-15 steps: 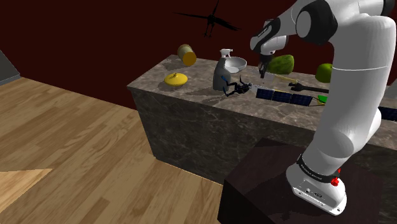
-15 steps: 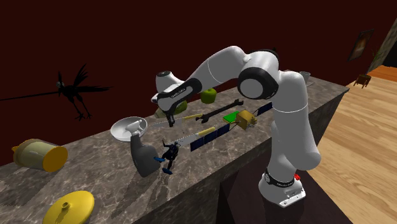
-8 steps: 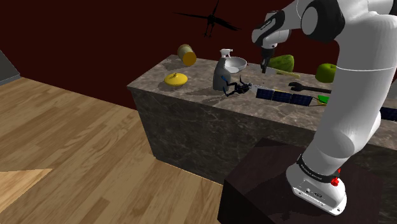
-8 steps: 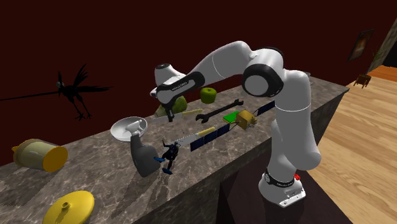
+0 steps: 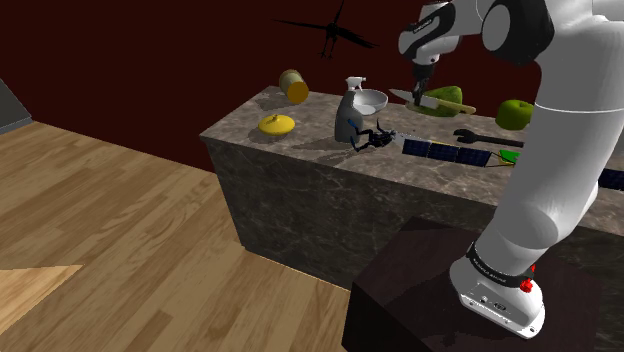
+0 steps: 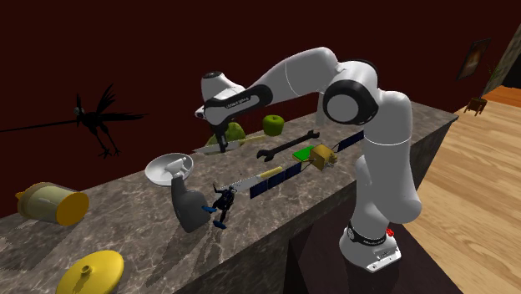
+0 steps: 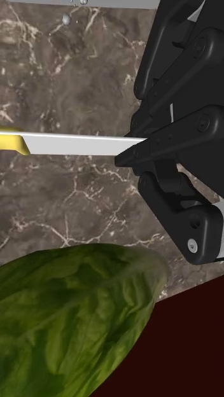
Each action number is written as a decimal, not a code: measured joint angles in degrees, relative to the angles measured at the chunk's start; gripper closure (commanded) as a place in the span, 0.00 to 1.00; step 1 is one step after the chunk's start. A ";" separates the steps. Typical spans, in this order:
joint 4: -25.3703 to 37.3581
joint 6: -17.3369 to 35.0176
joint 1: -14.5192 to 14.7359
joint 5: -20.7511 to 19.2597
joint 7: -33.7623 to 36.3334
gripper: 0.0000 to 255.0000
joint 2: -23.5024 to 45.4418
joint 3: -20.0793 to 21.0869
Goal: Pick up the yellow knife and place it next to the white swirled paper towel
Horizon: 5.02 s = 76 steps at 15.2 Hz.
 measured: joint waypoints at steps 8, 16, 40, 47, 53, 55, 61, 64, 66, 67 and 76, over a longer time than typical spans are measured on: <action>4.00 -5.85 0.43 -1.30 0.45 1.00 -2.16 -0.41; 9.21 -11.68 0.36 -1.70 0.22 1.00 -2.93 -0.64; 20.07 -25.55 -0.89 -3.50 -2.65 1.00 -6.80 -2.10; 10.42 -23.62 -2.67 -9.13 -6.66 1.00 -16.87 -4.48; 4.19 -22.19 -5.24 -13.31 -10.80 1.00 -23.73 -6.77; 2.54 -21.77 -6.34 -14.56 -12.59 1.00 -25.69 -7.79; 0.01 -21.67 -9.57 -17.74 -18.58 1.00 -30.34 -11.24; -0.61 -21.23 -10.83 -18.65 -21.61 1.00 -31.50 -13.31; -0.52 -21.32 -11.79 -19.28 -24.21 1.00 -32.26 -14.98; -0.11 -21.19 -12.08 -19.20 -25.75 1.00 -32.06 -16.22; 4.32 -20.83 -13.42 -17.73 -39.36 1.00 -29.89 -27.74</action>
